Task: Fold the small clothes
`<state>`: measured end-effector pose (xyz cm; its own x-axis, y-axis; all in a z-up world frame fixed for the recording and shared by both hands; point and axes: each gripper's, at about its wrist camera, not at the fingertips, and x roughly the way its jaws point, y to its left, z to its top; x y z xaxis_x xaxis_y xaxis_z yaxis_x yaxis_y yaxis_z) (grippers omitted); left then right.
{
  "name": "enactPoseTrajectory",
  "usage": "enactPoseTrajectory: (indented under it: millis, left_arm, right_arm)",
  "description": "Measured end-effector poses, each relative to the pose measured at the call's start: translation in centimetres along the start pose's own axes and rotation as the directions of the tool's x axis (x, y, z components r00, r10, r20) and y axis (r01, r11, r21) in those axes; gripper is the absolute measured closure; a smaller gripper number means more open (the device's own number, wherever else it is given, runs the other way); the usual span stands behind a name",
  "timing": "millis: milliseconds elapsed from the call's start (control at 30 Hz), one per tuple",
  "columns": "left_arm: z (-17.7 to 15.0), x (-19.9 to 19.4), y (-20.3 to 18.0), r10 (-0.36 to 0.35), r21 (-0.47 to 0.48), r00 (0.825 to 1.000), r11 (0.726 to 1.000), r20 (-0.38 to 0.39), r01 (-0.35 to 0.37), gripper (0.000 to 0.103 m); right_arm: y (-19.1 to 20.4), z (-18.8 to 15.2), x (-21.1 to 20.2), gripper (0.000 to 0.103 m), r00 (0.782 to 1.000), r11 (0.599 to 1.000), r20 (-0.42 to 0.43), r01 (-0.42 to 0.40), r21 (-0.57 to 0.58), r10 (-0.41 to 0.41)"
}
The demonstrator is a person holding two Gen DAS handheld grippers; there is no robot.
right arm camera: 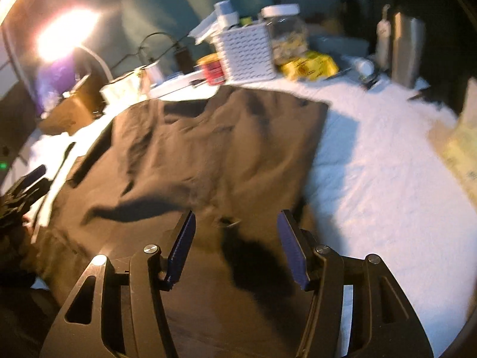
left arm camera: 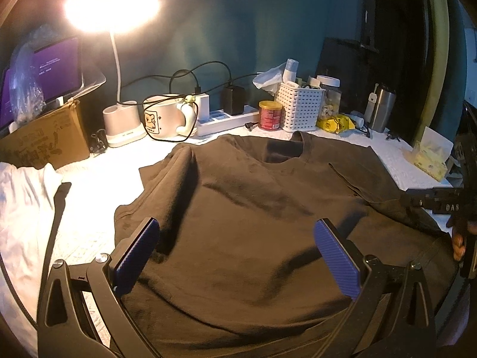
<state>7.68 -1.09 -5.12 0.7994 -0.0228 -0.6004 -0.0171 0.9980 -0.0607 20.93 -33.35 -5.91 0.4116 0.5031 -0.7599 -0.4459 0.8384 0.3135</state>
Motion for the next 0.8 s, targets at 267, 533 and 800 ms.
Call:
enactPoseTrajectory:
  millis: [267, 533, 800]
  left_arm:
    - [-0.3, -0.7, 1.6, 0.039, 0.004, 0.999, 0.999, -0.006, -0.039, 0.001]
    - [-0.4, -1.1, 7.1, 0.024, -0.052, 1.000, 0.998, -0.012, -0.025, 0.001]
    - [-0.1, 1.1, 11.7, -0.034, -0.098, 0.998, 0.995, -0.059, 0.028, 0.014]
  right_arm:
    - [4.4, -1.5, 1.4, 0.043, 0.996, 0.996, -0.072, -0.056, -0.063, 0.052]
    - [6.1, -0.7, -0.9, 0.043, 1.000, 0.999, 0.008, -0.014, -0.048, 0.014]
    - [7.4, 0.0, -1.0, 0.043, 0.999, 0.999, 0.033, 0.044, -0.023, -0.043]
